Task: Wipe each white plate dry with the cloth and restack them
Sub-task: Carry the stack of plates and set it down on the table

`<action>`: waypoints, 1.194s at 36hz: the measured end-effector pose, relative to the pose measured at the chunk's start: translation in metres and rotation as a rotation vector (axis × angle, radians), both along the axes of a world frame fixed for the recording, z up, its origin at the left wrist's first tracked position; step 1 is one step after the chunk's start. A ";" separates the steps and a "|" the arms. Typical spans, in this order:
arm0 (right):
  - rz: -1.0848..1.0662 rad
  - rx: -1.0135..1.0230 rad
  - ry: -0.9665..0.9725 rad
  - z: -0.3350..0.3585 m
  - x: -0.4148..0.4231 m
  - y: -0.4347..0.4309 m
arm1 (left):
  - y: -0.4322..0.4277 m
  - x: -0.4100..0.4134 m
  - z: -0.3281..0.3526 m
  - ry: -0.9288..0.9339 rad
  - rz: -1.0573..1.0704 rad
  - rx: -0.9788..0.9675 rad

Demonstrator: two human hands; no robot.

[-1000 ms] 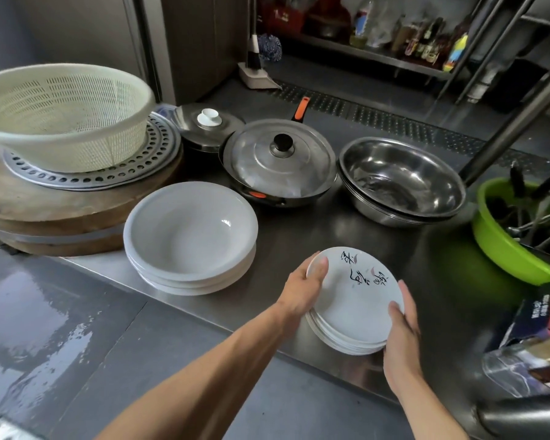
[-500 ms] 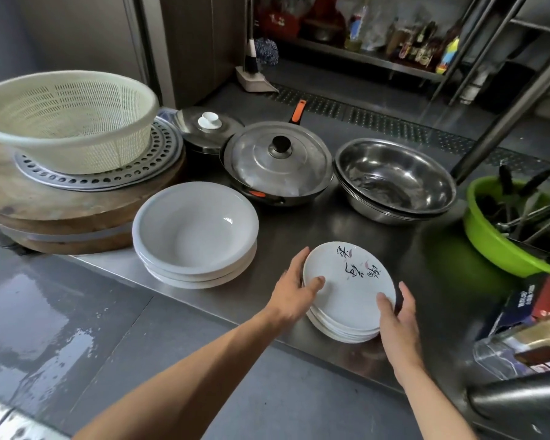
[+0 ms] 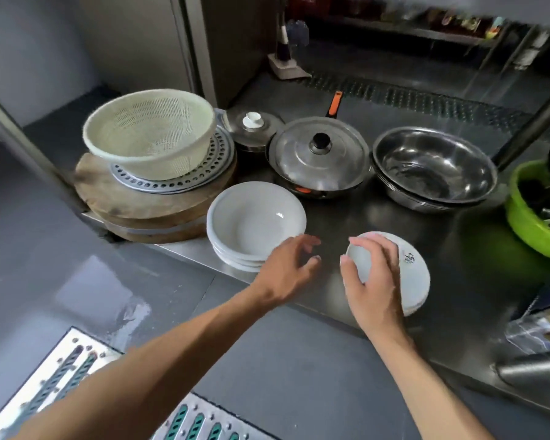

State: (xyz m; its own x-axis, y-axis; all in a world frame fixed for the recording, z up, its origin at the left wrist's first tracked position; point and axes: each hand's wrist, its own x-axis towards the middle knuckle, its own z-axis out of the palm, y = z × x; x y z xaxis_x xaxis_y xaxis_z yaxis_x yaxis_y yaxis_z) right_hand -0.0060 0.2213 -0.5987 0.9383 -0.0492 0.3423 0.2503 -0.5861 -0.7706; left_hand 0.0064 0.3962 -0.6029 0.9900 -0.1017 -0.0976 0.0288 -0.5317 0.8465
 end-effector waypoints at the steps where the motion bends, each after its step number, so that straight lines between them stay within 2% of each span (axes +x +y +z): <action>1: 0.051 0.024 0.001 0.016 -0.005 0.014 | 0.011 -0.012 0.018 -0.002 -0.001 0.005; 9: 0.381 0.156 -0.038 0.192 -0.070 0.119 | 0.111 -0.108 0.220 -0.074 0.096 -0.017; 14: 0.439 0.216 0.074 0.319 -0.099 0.160 | 0.161 -0.138 0.358 -0.125 0.160 0.012; 18: 0.385 0.286 0.139 0.420 -0.098 0.183 | 0.189 -0.130 0.455 -0.151 0.201 -0.028; 22: 0.168 0.478 0.201 0.505 -0.057 0.193 | 0.212 -0.089 0.525 -0.147 0.278 -0.114; 25: -0.016 0.514 0.232 0.543 -0.004 0.189 | 0.223 -0.040 0.556 -0.091 0.330 -0.161; 30: -0.207 0.386 0.369 0.556 0.063 0.170 | 0.226 0.033 0.564 0.046 0.310 -0.067; 37: -0.098 0.164 0.573 0.537 0.102 0.149 | 0.207 0.084 0.549 0.206 0.244 -0.096; 41: -0.043 0.153 0.661 0.521 0.115 0.142 | 0.198 0.089 0.540 0.235 0.203 -0.152; 43: -0.026 0.191 0.674 0.515 0.120 0.139 | 0.195 0.089 0.532 0.234 0.222 -0.252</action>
